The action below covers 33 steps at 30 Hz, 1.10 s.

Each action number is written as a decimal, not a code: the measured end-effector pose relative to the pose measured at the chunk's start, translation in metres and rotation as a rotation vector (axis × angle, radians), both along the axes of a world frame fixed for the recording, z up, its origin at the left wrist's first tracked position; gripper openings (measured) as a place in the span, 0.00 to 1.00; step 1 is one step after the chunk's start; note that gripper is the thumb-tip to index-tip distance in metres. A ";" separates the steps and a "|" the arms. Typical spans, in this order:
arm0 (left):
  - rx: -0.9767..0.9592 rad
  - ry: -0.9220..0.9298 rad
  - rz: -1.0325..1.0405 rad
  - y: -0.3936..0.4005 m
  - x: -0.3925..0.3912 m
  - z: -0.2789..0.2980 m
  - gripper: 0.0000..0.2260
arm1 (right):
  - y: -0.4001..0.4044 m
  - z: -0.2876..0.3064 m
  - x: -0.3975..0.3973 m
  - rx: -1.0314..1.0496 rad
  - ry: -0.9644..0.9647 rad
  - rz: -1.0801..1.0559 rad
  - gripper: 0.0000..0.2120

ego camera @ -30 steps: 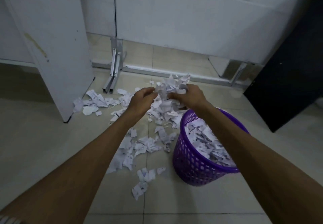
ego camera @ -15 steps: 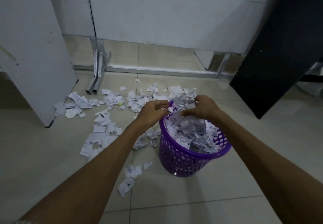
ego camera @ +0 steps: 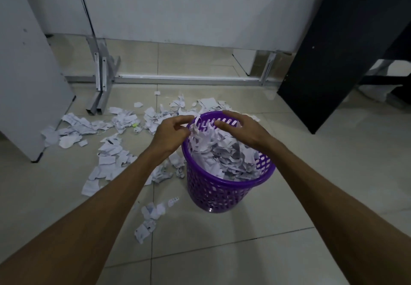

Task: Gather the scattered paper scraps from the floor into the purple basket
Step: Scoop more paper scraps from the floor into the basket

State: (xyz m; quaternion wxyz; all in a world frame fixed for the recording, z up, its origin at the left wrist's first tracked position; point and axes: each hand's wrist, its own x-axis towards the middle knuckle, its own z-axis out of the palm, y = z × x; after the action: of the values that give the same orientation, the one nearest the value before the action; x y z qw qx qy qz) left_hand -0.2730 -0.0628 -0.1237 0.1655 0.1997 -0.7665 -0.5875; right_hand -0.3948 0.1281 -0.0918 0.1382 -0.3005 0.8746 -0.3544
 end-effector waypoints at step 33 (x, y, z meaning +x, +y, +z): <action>0.172 -0.052 0.010 -0.019 -0.002 -0.014 0.16 | -0.012 -0.031 -0.003 0.513 -0.149 0.265 0.42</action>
State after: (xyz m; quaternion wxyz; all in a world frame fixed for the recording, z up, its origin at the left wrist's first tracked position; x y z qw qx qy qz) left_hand -0.2755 -0.0815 -0.1373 0.1308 0.2320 -0.7164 -0.6449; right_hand -0.3983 0.1159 -0.1226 0.3187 -0.3404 0.8762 -0.1218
